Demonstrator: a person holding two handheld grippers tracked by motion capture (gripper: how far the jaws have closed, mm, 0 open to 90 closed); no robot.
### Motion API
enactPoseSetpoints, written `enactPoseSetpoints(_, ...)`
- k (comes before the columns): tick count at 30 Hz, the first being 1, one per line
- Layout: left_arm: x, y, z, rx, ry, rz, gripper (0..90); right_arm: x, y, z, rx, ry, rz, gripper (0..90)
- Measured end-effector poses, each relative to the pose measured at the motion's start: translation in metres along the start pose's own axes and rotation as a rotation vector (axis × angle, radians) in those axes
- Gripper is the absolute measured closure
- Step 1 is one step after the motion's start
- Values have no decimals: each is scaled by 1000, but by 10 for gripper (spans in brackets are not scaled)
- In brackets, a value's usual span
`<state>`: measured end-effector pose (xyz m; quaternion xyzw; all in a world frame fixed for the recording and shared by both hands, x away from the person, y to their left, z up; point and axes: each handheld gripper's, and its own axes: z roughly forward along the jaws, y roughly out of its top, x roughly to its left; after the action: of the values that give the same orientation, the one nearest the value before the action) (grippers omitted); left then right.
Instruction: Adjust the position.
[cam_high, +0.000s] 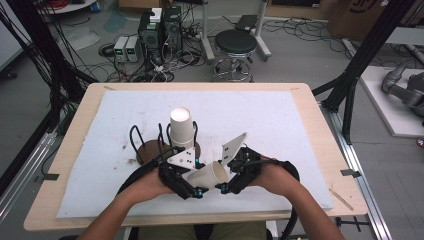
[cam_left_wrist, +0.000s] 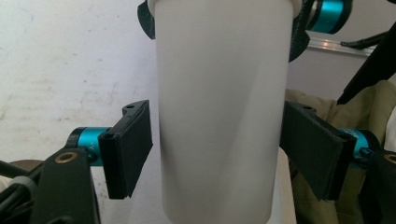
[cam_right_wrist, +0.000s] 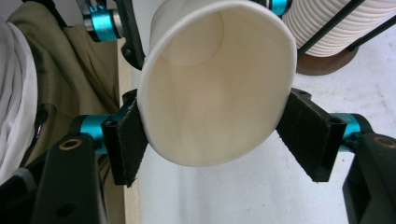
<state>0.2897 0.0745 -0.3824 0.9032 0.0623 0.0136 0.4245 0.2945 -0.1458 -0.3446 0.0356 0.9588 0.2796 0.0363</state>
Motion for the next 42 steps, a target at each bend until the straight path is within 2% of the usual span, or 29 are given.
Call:
enactPoseSetpoints(4, 1, -1, 4, 19, -12, -4, 285, 2, 2, 3, 24, -4, -18, 285)
enactPoseSetpoints(8, 1, -2, 9, 36, -32, -15, 328, 3, 3, 5, 57, -10, -14, 285)
enactPoseSetpoints(13, 2, -2, 12, 55, -43, -11, 336, 5, 6, 8, 94, -10, -18, 286)
enactPoseSetpoints(19, 1, -2, 15, 58, -57, -10, 341, 6, 7, 7, 94, -4, -27, 287)
enactPoseSetpoints(22, 2, -3, 14, 27, -49, -11, 342, 4, 5, 6, 84, -3, -15, 281)
enactPoseSetpoints(23, 2, -5, 13, 8, -54, -22, 338, 3, 4, 5, 65, -4, -13, 267)
enactPoseSetpoints(26, 3, -10, 10, -49, -46, -50, 332, 2, -1, -2, -45, 2, 36, 212)
enactPoseSetpoints(29, 4, -17, 8, -99, -29, -75, 332, 0, -6, -12, -149, -4, 68, 212)
enactPoseSetpoints(31, 4, -19, 7, -115, -19, -79, 331, 0, -10, -19, -203, -27, 86, 212)
enactPoseSetpoints(32, 5, -23, 4, -150, 1, -95, 330, 0, -12, -22, -221, -35, 93, 212)
enactPoseSetpoints(34, 5, -28, 1, -189, 23, -109, 325, -1, -20, -29, -283, -55, 122, 212)
enactPoseSetpoints(35, 5, -28, 1, -189, 23, -109, 322, -2, -24, -32, -307, -69, 138, 212)
enactPoseSetpoints(36, 5, -33, -2, -221, 41, -123, 321, -2, -29, -34, -329, -86, 158, 212)
enactPoseSetpoints(37, 5, -33, -2, -221, 41, -123, 321, -2, -29, -34, -329, -86, 158, 212)
enactPoseSetpoints(38, 5, -38, -5, -244, 59, -134, 320, -2, -39, -37, -359, -121, 187, 212)
enactPoseSetpoints(40, 5, -43, -8, -277, 72, -146, 319, -2, -52, -39, -384, -163, 231, 212)
enactPoseSetpoints(41, 5, -43, -8, -277, 72, -146, 318, -2, -52, -39, -384, -163, 231, 212)
enactPoseSetpoints(42, 5, -48, -10, -313, 85, -155, 317, -3, -64, -41, -406, -197, 271, 212)
